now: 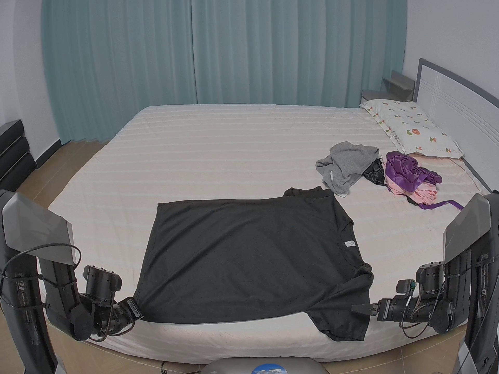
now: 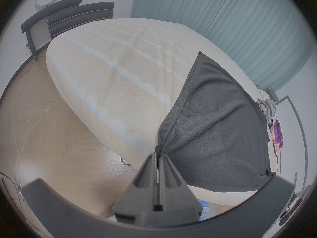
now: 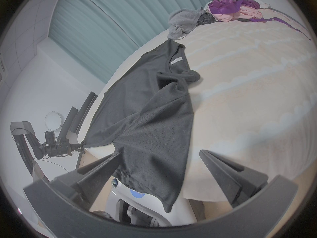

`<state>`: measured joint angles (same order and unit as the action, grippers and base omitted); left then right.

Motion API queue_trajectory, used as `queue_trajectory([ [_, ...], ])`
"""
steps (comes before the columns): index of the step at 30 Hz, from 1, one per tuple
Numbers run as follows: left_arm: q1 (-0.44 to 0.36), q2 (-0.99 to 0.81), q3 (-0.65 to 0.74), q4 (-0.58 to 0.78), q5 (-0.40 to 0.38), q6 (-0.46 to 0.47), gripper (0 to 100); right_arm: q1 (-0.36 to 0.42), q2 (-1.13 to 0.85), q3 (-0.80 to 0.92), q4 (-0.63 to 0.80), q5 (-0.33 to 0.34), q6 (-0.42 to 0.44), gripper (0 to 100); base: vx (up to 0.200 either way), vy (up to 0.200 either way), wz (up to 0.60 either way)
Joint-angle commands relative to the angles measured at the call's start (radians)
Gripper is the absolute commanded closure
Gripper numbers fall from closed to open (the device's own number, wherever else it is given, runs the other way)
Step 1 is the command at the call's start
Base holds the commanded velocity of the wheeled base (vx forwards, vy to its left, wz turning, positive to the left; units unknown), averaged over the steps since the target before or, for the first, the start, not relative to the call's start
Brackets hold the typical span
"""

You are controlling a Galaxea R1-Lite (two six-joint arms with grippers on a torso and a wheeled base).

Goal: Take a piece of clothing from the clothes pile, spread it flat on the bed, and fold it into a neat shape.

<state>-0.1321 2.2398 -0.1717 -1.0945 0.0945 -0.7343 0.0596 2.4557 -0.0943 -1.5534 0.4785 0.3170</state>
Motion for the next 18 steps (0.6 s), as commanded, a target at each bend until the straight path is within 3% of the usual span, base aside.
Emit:
queue_trajectory([
  [1,0.000,0.001,0.000,-0.001,0.001,-0.001,100,0.031,0.012,-0.021,-0.016,-0.005,0.019,0,0.000,0.000,0.00],
  [11,0.000,0.000,0.000,-0.001,0.001,-0.001,100,0.059,0.023,-0.048,-0.014,-0.014,0.059,0,0.000,0.000,0.00],
  [12,0.000,0.000,0.000,-0.001,0.001,-0.001,100,0.059,0.023,-0.048,-0.016,-0.017,0.059,100,0.000,0.000,0.00],
  [18,0.000,-0.006,0.000,-0.001,0.002,-0.001,100,0.046,0.008,-0.025,-0.016,-0.061,0.062,100,0.000,0.000,0.00],
])
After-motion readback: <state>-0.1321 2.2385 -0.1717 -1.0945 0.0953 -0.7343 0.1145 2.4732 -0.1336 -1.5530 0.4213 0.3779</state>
